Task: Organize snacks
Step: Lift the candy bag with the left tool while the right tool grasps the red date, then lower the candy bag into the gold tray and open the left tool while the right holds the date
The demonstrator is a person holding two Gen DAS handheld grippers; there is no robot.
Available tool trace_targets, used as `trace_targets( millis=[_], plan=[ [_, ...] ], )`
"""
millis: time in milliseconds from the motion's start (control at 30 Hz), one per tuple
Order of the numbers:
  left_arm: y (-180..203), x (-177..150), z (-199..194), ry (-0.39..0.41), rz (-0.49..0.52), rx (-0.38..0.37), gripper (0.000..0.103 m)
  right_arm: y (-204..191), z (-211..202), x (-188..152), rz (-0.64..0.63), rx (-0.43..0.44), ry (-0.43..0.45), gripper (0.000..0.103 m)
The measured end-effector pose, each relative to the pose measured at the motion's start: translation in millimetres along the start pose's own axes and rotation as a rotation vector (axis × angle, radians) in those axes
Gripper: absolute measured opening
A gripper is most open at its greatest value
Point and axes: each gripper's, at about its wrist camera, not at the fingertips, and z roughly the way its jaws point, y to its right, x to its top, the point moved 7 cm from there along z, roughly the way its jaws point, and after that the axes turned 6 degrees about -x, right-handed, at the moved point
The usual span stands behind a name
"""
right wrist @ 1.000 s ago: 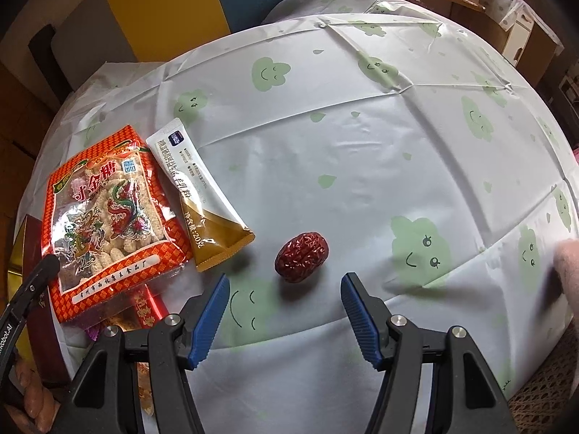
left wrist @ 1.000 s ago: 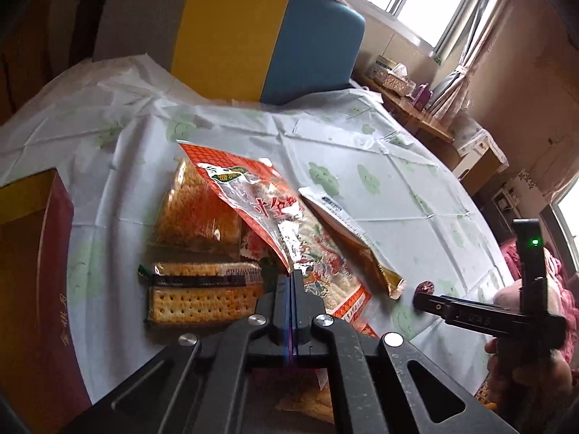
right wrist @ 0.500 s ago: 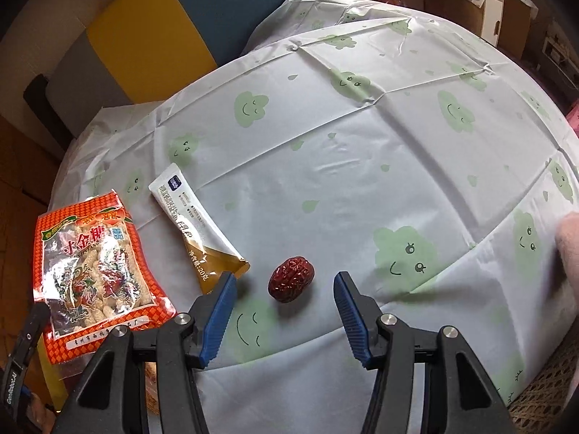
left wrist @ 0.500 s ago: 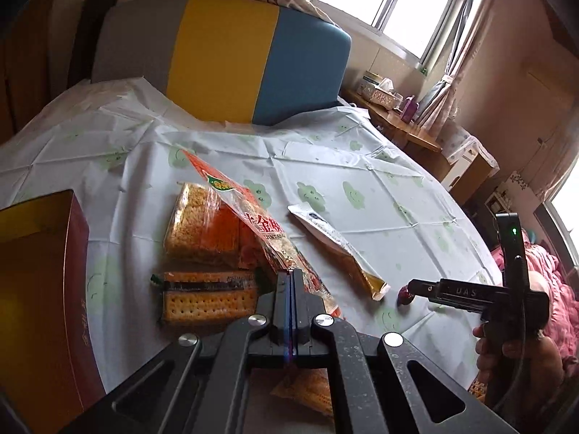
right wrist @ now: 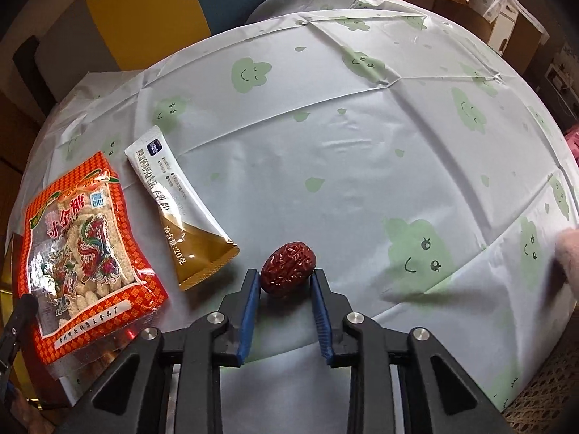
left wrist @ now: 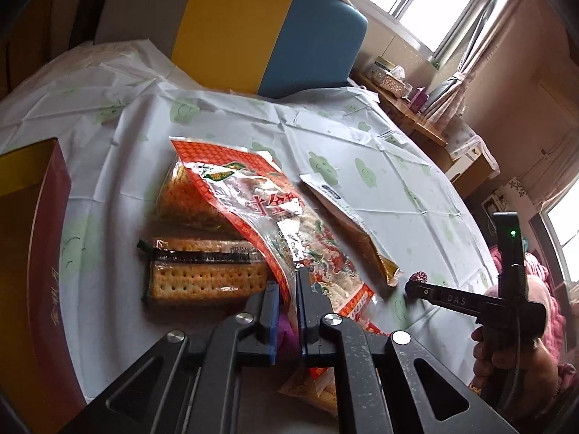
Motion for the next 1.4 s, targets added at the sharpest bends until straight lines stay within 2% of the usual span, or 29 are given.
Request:
trace_targets(
  millis=[67,200,367,533,833,967,1033,1167,1267,1400],
  plan=[
    [0.5,-0.3,-1.7,0.014,0.015,0.013,0.0,-2.2,-1.7,-3.7,-0.02,-0.013,0.007,0.029],
    [10.4,11.7,-19.4,0.064,0.033,-0.01,0.0,-5.3,-3.9,-6.5,-0.038,-0.02,0.013,0.029],
    [33.3,41.5,-55.3,0.153,0.091,-0.043,0.0,-8.3,-4.2,-5.6,-0.064,-0.029,0.025,0.028],
    [37.6,64.4,-102.5,0.244,0.104,-0.05,0.0,-9.8,-5.0,-7.2,-0.075,-0.029,0.03,0.028],
    [-14.3,68.3,-188.2,0.35,0.036,0.023,0.0,-12.9,-9.4,-11.3,-0.099,-0.032,0.036,0.028],
    [-51.7,59.0,-216.3,0.385,0.003,0.109,0.0,-18.7,-10.6,-14.5,-0.125,-0.043,0.041,0.028],
    [-76.2,50.8,-219.0,0.375,-0.032,0.162,0.0,-21.2,-10.9,-15.6,-0.133,-0.043,0.043,0.028],
    [-136.6,21.7,-202.8,0.297,-0.158,0.276,0.0,-23.5,-10.8,-16.1,-0.141,-0.05,0.045,0.028],
    [-164.2,-5.2,-188.2,0.239,-0.257,0.269,0.0,-25.9,-10.3,-17.2,-0.15,-0.058,0.047,0.028],
    [-173.9,-36.5,-172.4,0.174,-0.294,0.252,0.004,-29.9,-10.1,-20.5,-0.163,-0.066,0.052,0.028]
  ],
)
